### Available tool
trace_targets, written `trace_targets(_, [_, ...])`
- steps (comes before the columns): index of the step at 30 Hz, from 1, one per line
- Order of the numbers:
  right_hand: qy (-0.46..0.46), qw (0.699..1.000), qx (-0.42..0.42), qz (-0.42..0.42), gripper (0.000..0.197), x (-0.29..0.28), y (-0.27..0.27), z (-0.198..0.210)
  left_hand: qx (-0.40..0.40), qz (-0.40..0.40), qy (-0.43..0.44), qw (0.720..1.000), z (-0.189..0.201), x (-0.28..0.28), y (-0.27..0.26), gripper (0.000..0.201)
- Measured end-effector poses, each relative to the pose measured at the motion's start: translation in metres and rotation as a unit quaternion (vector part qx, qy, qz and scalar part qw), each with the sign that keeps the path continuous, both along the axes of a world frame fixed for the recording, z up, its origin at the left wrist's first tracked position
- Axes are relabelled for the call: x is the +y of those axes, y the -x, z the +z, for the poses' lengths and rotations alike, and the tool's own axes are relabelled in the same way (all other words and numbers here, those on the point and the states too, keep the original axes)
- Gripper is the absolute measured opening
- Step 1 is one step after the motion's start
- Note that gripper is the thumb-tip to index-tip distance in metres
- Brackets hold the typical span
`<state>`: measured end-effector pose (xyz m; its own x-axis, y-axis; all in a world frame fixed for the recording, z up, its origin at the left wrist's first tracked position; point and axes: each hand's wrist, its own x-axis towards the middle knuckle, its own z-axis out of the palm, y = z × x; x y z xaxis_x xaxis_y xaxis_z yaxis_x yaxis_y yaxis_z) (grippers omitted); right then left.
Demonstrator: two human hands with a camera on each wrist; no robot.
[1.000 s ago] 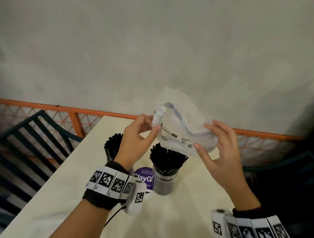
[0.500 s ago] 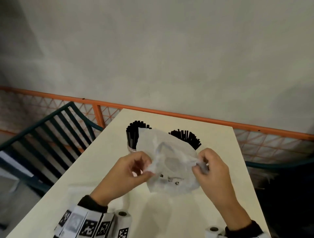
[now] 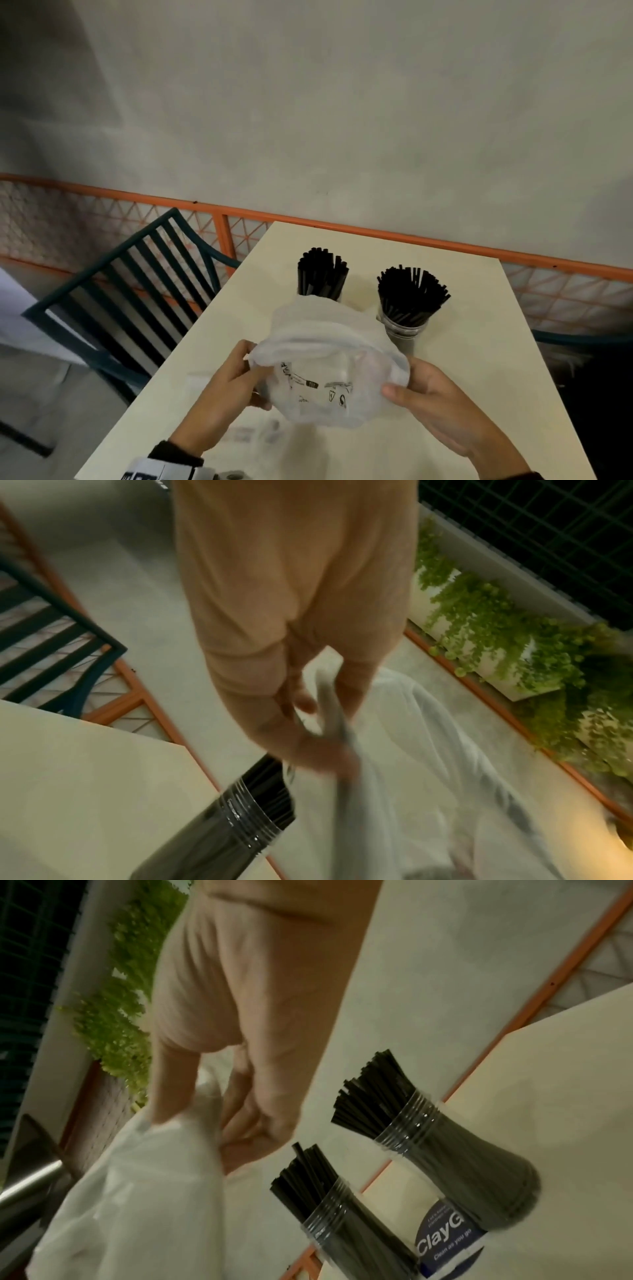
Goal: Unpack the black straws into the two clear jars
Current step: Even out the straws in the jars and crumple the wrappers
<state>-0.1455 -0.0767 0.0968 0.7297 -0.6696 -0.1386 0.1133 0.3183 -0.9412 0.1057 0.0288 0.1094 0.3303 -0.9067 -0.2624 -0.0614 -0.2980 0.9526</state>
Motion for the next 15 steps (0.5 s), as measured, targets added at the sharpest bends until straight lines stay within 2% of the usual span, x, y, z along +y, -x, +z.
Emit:
trace_targets(1, [0.02, 0.999, 0.03, -0.024, 0.057, 0.001, -0.008, -0.002, 0.019, -0.044, -0.013, 0.999, 0.002, 0.005, -0.006, 0.012])
trace_targets(3, [0.094, 0.985, 0.109, -0.096, 0.039, 0.004, -0.027, -0.005, 0.056, -0.14, -0.045, 0.988, 0.007, 0.014, -0.019, 0.029])
trace_targets(4, [0.144, 0.968, 0.156, -0.135, 0.028, 0.007, -0.037, -0.006, 0.054, -0.168, -0.053, 0.983, 0.008, 0.017, -0.024, 0.033])
trace_targets(6, [0.248, 0.917, 0.242, -0.199, 0.007, 0.012, -0.053, -0.009, -0.006, -0.17, -0.027, 0.985, 0.009, 0.023, -0.033, 0.023])
trace_targets(7, [0.295, 0.888, 0.277, -0.218, 0.009, 0.014, -0.06, -0.012, -0.073, -0.139, 0.001, 0.988, 0.009, 0.024, -0.039, 0.012])
trace_targets(8, [0.335, 0.86, 0.308, -0.234, 0.013, 0.016, -0.065, -0.016, -0.145, -0.093, 0.03, 0.985, 0.006, 0.025, -0.046, 0.01])
trace_targets(9, [0.363, 0.831, 0.333, -0.258, 0.02, 0.017, -0.07, -0.019, -0.216, -0.033, 0.055, 0.974, 0.001, 0.025, -0.053, 0.017])
trace_targets(11, [0.392, 0.778, 0.365, -0.328, 0.033, 0.017, -0.076, -0.025, -0.299, 0.07, 0.087, 0.948, -0.005, 0.027, -0.064, 0.023])
trace_targets(12, [0.391, 0.762, 0.371, -0.359, 0.036, 0.018, -0.08, -0.026, -0.318, 0.098, 0.084, 0.939, -0.009, 0.027, -0.068, 0.023])
trace_targets(13, [0.374, 0.762, 0.37, -0.377, 0.033, 0.018, -0.084, -0.026, -0.321, 0.112, 0.069, 0.938, -0.012, 0.027, -0.069, 0.022])
trace_targets(14, [0.347, 0.779, 0.357, -0.38, 0.029, 0.018, -0.089, -0.028, -0.306, 0.118, 0.054, 0.943, -0.016, 0.027, -0.07, 0.022])
trace_targets(15, [0.313, 0.811, 0.332, -0.365, 0.023, 0.018, -0.093, -0.03, -0.284, 0.112, 0.046, 0.951, -0.021, 0.027, -0.072, 0.022])
